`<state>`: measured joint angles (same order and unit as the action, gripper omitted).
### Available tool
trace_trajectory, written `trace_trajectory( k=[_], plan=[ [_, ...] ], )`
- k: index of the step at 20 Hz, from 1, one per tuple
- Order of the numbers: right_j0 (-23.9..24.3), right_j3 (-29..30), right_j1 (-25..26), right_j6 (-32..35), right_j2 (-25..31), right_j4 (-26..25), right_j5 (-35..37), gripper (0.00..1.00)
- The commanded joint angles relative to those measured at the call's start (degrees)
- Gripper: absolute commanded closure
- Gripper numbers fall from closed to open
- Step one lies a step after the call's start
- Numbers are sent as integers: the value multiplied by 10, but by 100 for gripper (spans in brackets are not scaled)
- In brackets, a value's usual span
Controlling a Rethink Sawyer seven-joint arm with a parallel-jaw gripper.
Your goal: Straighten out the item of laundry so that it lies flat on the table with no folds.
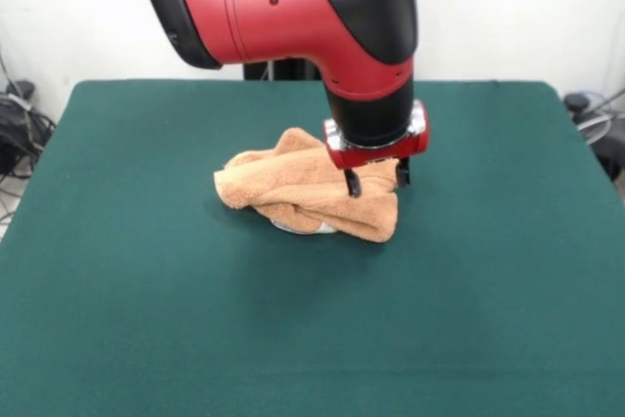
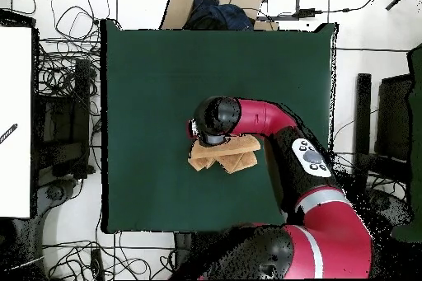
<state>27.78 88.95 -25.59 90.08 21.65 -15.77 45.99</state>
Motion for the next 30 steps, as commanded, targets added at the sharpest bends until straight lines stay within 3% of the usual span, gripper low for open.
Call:
trace_trajectory(
  k=[1,26,27,30],
  plan=[
    [-8,-14,11,-21,30,-38,-60,0],
    [-14,-5,7,-19,18,-50,-90,0],
    [-13,-4,8,-19,18,-49,-92,100],
    [-14,-6,8,-20,17,-50,-88,100]
  ],
)
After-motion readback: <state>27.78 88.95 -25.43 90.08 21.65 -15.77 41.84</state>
